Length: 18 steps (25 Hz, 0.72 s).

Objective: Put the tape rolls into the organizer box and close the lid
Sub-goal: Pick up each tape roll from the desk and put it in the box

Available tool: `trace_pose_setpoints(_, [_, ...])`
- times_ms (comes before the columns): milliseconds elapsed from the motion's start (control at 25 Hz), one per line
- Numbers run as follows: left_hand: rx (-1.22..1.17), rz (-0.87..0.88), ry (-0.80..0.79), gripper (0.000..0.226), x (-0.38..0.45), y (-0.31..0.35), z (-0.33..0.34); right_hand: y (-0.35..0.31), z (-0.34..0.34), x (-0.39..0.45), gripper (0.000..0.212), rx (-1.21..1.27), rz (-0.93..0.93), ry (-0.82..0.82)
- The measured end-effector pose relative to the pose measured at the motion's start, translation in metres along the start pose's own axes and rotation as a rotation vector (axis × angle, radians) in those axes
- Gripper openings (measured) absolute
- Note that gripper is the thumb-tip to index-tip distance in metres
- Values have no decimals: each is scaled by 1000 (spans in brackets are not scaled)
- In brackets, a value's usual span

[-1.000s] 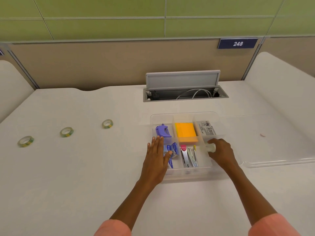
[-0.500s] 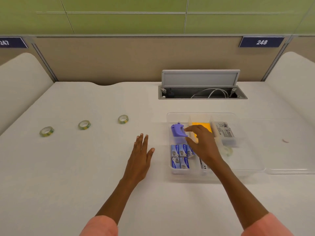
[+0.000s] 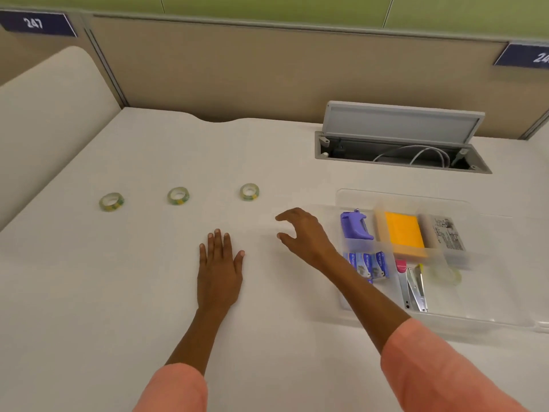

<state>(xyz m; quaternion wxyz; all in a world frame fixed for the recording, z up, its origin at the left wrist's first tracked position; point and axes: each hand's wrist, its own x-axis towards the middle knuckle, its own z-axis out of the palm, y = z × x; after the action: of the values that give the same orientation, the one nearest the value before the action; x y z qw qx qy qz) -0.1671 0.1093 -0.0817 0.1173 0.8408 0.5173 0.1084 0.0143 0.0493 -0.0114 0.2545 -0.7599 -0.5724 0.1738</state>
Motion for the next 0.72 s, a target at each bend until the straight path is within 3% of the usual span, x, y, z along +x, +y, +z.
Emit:
trace_pose_setpoints(360, [49,-8,1,58,1,-6,11,-19,53,75,69,-303,-29,-175])
trace_pose_setpoints(560, [38,-12,-3,57,15,-6,13,-18,60,86,69,-406,-68,-183])
trace_pose_setpoints(720, [36,-8,3,58,20,-7,14,-12,59,63,62,-321,-47,-59])
